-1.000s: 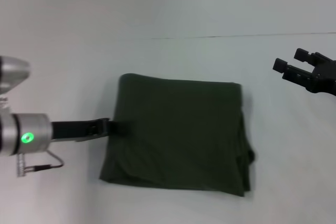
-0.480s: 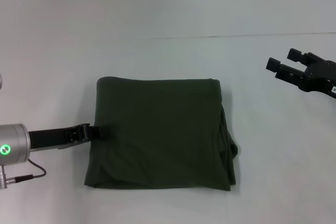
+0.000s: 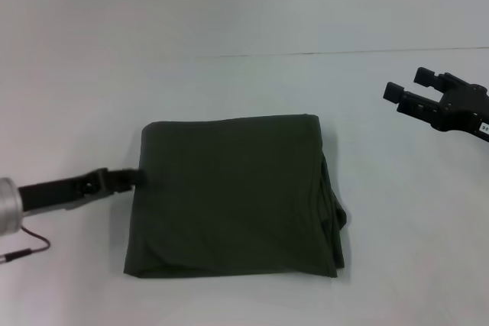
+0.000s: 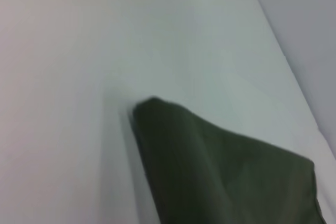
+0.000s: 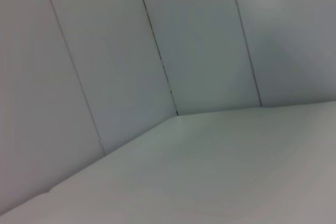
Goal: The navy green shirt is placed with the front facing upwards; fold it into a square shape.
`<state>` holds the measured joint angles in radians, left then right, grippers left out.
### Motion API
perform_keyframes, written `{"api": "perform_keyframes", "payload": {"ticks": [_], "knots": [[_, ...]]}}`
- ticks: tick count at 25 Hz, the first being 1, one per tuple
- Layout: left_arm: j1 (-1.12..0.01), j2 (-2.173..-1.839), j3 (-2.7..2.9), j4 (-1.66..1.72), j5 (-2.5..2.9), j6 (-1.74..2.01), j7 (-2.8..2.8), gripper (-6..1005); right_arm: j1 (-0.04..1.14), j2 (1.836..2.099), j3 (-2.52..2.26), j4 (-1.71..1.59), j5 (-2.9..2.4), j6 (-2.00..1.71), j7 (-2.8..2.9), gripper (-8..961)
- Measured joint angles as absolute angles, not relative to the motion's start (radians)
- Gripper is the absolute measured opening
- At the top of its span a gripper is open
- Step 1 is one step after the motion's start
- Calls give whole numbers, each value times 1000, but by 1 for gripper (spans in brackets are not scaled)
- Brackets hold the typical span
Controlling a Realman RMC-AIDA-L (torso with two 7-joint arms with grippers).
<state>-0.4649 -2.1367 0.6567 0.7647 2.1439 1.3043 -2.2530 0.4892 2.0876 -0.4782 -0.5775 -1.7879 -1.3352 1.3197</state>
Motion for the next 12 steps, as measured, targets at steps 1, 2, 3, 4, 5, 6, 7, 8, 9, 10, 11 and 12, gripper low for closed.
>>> {"api": "perform_keyframes", "payload": {"ticks": [1, 2, 3, 4, 5, 6, 7, 8, 9, 10, 11, 12], "knots": [[-464, -2135, 640, 769, 2144, 1303, -2232, 238, 489, 2087, -478, -578, -1788, -1338, 1312, 882], [-464, -2133, 621, 776, 2143, 1303, -2205, 258, 488, 2087, -479, -578, -1788, -1342, 1300, 882], [-464, -2131, 597, 786, 2141, 1305, -2164, 277, 487, 2087, -479, -579, -1786, -1348, 1284, 882], [-465, -2130, 580, 796, 2135, 1308, -2129, 297, 486, 2087, -479, -578, -1785, -1355, 1269, 882], [-466, -2130, 567, 809, 2121, 1314, -2073, 316, 487, 2088, -479, -577, -1785, -1364, 1259, 885], [-468, -2129, 559, 822, 2103, 1323, -2017, 361, 488, 2088, -480, -575, -1785, -1371, 1250, 887], [-469, -2129, 558, 832, 2082, 1334, -1966, 406, 491, 2088, -484, -573, -1786, -1378, 1242, 890], [-473, -2128, 558, 843, 2064, 1345, -1924, 452, 492, 2088, -496, -572, -1787, -1384, 1234, 892], [-481, -2126, 560, 857, 2047, 1361, -1883, 497, 494, 2088, -510, -572, -1786, -1390, 1227, 895], [-489, -2123, 562, 864, 2042, 1372, -1868, 542, 495, 2088, -526, -571, -1786, -1396, 1220, 896], [-499, -2118, 563, 869, 2038, 1384, -1850, 582, 496, 2089, -541, -571, -1785, -1405, 1214, 897], [-515, -2111, 566, 868, 2037, 1398, -1830, 622, 497, 2089, -558, -570, -1784, -1414, 1206, 898]]}}
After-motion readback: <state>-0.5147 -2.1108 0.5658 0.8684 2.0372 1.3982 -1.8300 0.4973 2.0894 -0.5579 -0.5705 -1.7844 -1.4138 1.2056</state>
